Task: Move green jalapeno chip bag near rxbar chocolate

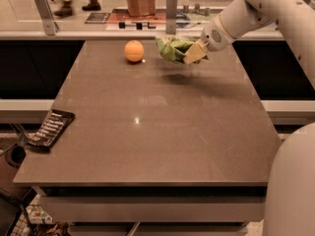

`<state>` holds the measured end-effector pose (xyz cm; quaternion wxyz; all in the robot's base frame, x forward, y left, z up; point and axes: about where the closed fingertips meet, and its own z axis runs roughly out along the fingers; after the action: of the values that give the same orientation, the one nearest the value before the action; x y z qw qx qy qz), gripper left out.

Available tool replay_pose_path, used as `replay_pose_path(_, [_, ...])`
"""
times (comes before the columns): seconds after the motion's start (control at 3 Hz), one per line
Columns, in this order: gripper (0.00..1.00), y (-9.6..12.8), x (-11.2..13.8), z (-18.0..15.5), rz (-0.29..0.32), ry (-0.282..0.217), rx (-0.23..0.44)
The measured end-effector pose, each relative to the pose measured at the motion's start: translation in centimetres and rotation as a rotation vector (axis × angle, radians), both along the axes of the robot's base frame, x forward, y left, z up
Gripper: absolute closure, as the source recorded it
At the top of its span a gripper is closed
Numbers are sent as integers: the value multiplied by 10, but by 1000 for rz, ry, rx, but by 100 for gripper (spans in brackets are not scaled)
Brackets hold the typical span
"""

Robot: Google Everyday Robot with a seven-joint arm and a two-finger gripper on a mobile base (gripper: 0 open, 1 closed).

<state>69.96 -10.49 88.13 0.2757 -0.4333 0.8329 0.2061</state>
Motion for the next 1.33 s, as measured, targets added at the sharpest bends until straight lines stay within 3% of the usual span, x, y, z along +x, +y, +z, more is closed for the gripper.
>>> replay_pose_path(1.0, [100, 17, -64, 15, 109, 33, -34])
replay_pose_path(1.33, [100, 30, -84, 14, 198, 56, -13])
